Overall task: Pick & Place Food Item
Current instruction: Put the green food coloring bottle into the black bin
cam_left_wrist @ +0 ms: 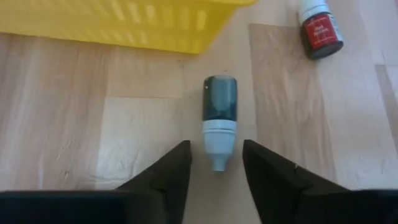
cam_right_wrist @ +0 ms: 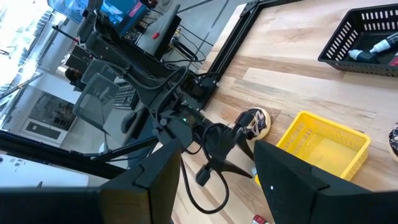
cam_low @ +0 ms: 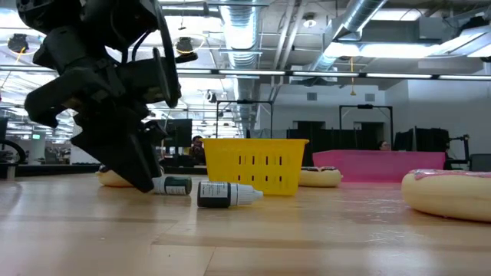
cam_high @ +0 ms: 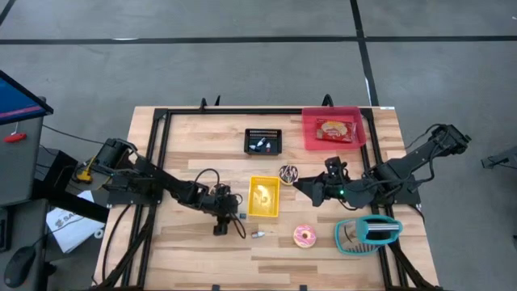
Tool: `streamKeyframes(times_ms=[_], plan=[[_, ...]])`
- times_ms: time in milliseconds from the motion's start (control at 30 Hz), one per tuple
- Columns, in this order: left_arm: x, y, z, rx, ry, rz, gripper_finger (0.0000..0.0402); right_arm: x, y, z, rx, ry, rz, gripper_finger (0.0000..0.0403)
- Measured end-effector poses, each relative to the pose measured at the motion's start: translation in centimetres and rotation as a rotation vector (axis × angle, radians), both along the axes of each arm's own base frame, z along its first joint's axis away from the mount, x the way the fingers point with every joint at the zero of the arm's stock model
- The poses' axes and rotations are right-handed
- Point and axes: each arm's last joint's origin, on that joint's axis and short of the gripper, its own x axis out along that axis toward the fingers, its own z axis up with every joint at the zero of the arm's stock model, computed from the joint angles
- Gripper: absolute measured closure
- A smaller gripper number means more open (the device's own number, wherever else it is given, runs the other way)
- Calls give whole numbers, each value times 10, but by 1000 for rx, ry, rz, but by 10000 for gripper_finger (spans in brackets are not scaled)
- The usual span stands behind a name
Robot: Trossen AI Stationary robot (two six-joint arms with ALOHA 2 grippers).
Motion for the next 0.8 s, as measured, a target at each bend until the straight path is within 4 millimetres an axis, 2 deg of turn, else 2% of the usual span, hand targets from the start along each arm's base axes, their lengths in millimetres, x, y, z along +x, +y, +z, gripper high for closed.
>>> streamKeyframes(times_ms=[333, 533, 800], plan=[[-2, 1, 4, -35, 8, 50, 394, 0, 0, 1, -3, -4, 3, 207], [-8, 2, 27, -54, -44, 42, 400, 0, 0, 1, -7, -3, 4, 207], [-12, 7, 36, -51, -45, 85, 384, 0, 0, 1, -18, -3, 9, 207]])
